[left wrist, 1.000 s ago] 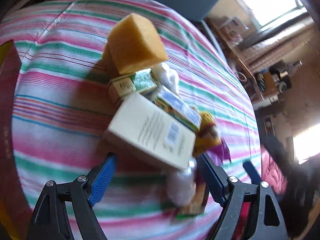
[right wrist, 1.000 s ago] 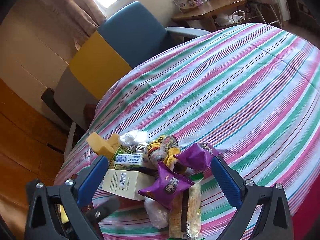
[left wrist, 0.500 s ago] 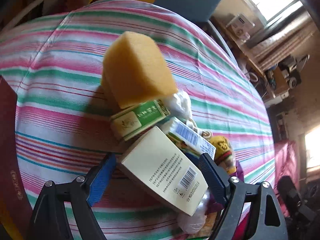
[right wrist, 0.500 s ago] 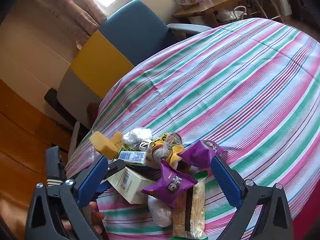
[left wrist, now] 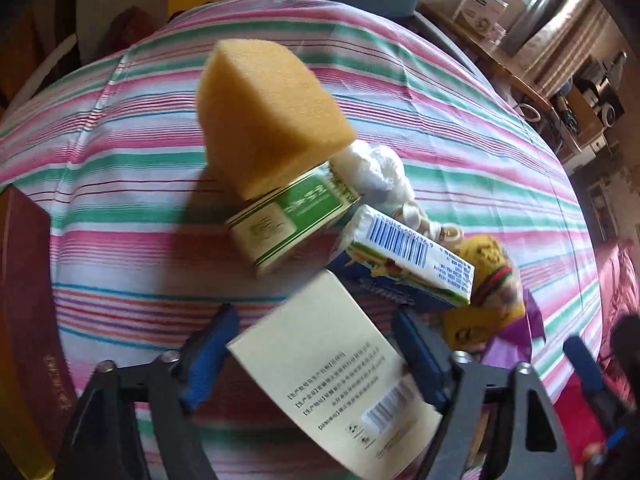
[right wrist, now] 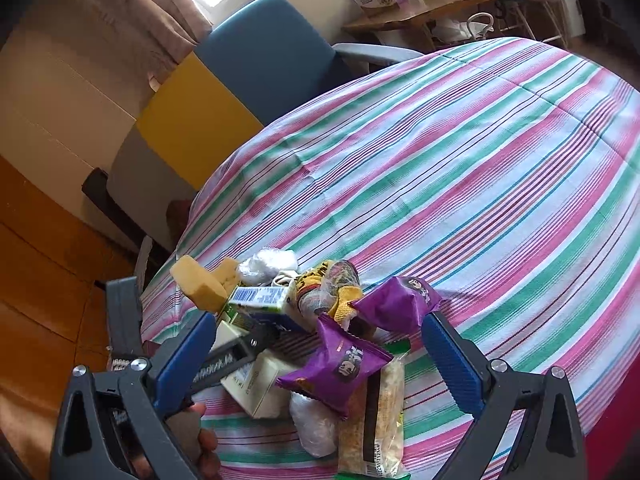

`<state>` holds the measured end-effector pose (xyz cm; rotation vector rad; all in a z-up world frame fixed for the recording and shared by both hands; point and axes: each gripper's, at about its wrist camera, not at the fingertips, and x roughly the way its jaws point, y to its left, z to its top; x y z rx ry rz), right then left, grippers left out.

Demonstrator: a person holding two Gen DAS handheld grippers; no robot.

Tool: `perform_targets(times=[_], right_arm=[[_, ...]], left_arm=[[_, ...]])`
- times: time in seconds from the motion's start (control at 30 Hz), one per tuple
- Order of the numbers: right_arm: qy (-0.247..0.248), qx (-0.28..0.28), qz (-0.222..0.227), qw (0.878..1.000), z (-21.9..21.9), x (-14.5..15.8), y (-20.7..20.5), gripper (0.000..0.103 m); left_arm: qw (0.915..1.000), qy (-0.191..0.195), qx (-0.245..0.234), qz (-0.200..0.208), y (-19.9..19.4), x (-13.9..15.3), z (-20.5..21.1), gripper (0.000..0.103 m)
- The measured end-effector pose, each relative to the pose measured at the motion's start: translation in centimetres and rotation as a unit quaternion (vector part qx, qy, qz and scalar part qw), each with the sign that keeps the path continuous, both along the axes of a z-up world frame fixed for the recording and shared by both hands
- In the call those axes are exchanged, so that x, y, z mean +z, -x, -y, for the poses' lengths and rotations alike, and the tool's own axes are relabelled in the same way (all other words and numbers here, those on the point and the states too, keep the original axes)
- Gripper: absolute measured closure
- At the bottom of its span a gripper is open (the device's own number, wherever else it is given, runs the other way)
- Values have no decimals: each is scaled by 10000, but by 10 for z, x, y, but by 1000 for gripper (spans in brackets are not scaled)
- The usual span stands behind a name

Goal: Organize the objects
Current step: 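Lift the cream box with the left tool and carry it over the gold tray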

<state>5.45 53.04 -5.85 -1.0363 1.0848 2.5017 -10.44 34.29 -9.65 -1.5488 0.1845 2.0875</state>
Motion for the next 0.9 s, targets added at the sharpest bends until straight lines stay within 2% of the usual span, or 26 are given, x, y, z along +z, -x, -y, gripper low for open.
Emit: perform_targets(times=[0.1, 0.23, 0.33, 0.47, 0.63, 0.77, 0.9], right_arm=[[-42, 23, 9, 10000, 1, 1, 1, 0], [-103, 64, 54, 9999, 3, 1, 2, 0], [-207, 125, 109, 9996, 6, 1, 4, 0], [-410, 147, 236, 9988, 11, 1, 7, 0], [-528, 128, 409, 9977, 11, -2, 11, 0], [-608, 184, 514, 9967, 13, -4, 13, 0], [-658, 255, 568, 9959, 15, -5, 15, 0]], left_arm=[[9994, 7, -283, -194, -12, 13, 25, 44], [9960, -59, -690, -558, -39, 18, 49, 44], [9952, -175, -696, -663, -54, 18, 58, 44], [9930, 37, -816, -850, -65, 8, 51, 51], [9886, 83, -951, -1162, -77, 6, 46, 51], [9877, 48, -1123, -1088, -86, 8, 49, 52], [9823, 163, -1307, -1329, -91, 3, 52, 52]])
